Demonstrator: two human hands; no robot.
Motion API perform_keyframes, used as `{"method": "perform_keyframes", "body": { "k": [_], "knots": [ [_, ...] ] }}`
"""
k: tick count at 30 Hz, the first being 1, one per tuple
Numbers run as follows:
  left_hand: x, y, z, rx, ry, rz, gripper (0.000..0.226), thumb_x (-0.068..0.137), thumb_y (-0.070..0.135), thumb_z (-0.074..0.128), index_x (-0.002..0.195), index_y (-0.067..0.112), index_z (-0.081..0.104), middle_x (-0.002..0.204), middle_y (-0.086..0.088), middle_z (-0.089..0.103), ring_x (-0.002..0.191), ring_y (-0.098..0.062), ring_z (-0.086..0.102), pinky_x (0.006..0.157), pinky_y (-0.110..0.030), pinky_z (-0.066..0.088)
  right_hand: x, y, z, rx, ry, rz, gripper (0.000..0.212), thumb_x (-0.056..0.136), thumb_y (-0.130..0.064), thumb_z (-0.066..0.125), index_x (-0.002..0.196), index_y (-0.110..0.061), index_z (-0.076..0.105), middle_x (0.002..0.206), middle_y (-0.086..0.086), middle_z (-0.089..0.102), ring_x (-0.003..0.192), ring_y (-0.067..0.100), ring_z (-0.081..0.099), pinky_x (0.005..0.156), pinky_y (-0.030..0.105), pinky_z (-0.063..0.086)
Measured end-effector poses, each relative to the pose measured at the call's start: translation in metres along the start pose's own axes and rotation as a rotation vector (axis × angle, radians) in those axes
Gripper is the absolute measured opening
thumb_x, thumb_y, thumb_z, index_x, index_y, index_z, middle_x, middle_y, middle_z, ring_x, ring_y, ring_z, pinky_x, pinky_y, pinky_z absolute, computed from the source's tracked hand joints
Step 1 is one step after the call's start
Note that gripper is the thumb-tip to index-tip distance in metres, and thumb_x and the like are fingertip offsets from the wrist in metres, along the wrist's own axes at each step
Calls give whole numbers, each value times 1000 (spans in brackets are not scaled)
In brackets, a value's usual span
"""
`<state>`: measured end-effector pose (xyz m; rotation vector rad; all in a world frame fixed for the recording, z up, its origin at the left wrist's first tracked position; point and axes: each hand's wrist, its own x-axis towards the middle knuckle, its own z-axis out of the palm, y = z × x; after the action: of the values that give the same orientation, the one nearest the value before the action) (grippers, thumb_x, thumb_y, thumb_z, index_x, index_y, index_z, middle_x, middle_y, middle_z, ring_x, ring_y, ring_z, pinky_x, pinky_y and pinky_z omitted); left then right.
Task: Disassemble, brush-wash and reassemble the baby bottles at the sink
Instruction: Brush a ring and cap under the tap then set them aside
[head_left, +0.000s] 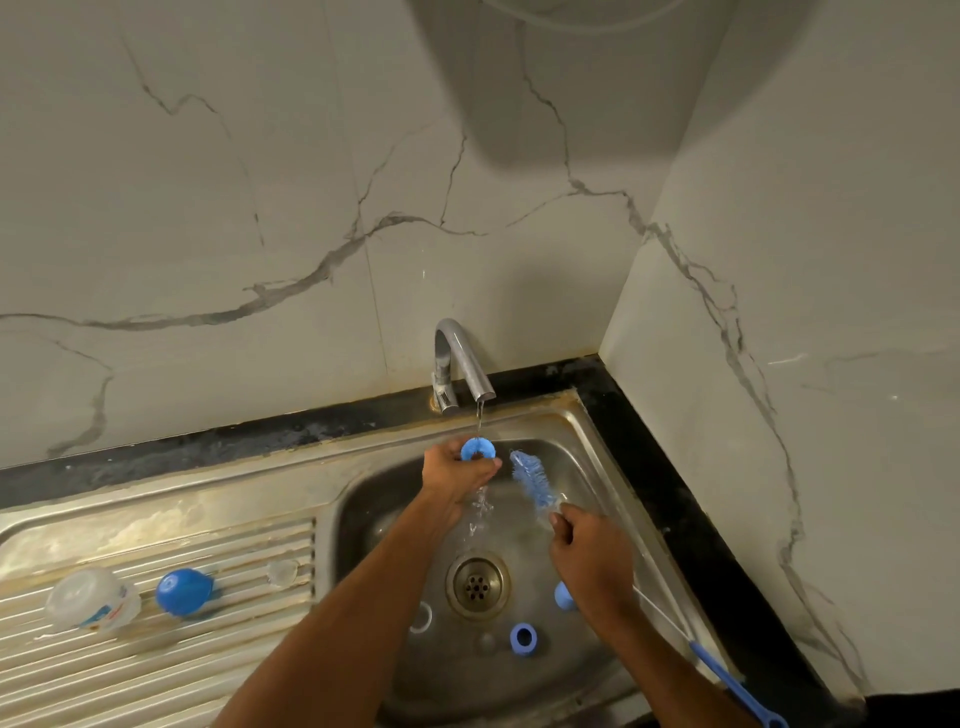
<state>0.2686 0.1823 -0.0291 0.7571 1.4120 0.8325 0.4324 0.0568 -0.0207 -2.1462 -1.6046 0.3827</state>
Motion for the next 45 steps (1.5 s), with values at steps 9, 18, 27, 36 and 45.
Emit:
{"method": "perform_keyframes", "body": {
  "k": [9, 18, 27, 36, 45],
  "knots": [
    [3, -9, -15, 465, 163, 192, 44, 75, 22, 88, 114, 15, 70, 107, -2, 74, 95, -13, 69, 93, -33, 58, 0, -16, 9, 5, -15, -94, 17, 98, -32, 56, 85, -27, 66, 65, -13, 57, 57, 1, 53, 52, 13, 36],
    [-27, -12, -63, 395, 331, 205, 47, 72, 20, 90, 113, 13, 70, 107, -2, 73, 98, -18, 69, 94, -37, 57, -7, -41, 24, -64, -114, -155, 21, 97, -32, 53, 91, -20, 69, 72, -3, 66, 65, 12, 60, 56, 26, 42],
    [-79, -31, -136, 357, 553, 265, 57, 70, 26, 92, 114, 19, 57, 105, 6, 62, 95, -12, 63, 87, -30, 57, -20, -85, 52, -94, -181, -332, 17, 92, -28, 53, 88, -18, 65, 80, 5, 70, 76, 30, 64, 59, 32, 35],
    [-109, -38, -200, 373, 654, 280, 61, 55, 41, 97, 103, 17, 67, 97, 4, 67, 79, -14, 68, 63, -19, 51, -33, -120, 75, -80, -160, -369, 14, 88, -23, 59, 88, -14, 70, 81, 12, 71, 80, 38, 65, 60, 34, 40],
    [-114, -58, -242, 737, 630, 385, 52, 81, 18, 82, 130, 15, 64, 120, 2, 59, 106, -16, 58, 86, -25, 50, -47, -145, 94, -129, -141, -373, 12, 86, -23, 61, 83, -13, 68, 77, 10, 70, 76, 37, 64, 58, 35, 39]
  ]
}}
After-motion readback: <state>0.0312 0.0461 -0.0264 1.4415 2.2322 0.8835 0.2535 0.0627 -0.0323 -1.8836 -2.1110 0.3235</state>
